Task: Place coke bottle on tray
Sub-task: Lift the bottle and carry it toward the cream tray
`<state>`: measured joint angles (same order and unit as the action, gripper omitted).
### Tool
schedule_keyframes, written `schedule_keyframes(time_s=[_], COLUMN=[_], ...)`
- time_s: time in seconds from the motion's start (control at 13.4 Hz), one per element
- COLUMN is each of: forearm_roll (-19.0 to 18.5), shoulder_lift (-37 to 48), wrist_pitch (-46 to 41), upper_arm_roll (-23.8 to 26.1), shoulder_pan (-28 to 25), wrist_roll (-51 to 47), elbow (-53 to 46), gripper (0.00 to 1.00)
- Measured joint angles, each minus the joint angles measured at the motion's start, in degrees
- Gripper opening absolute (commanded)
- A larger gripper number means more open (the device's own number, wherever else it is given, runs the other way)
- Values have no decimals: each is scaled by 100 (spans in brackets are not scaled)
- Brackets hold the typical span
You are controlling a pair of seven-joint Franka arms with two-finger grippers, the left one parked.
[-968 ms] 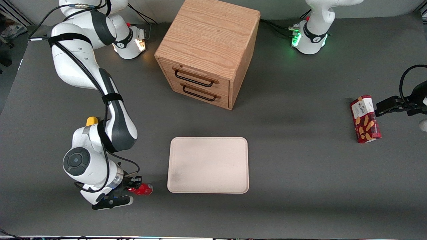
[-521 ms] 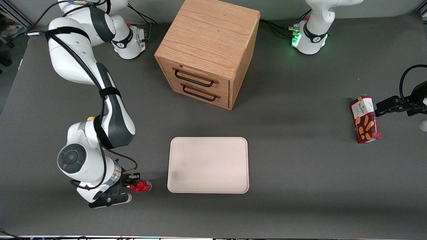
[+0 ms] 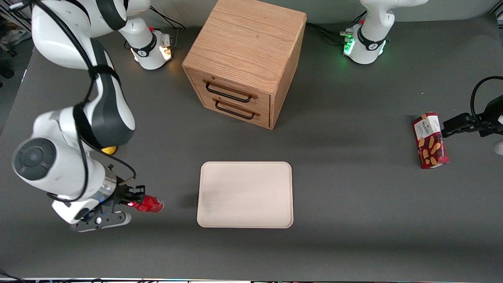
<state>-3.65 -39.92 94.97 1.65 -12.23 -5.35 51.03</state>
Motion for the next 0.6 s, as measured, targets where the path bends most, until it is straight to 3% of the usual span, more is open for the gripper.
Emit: schedule_keyframes(time_s=[0.3,0.6], forearm_roll=[0,0], shoulder_lift=[761,1179], wrist_pitch=[-837,-1055], upper_arm_roll=[7,18], shoulder_pan=[-2,-3], wrist_roll=[0,0], elbow=[22,240], gripper=[0,0])
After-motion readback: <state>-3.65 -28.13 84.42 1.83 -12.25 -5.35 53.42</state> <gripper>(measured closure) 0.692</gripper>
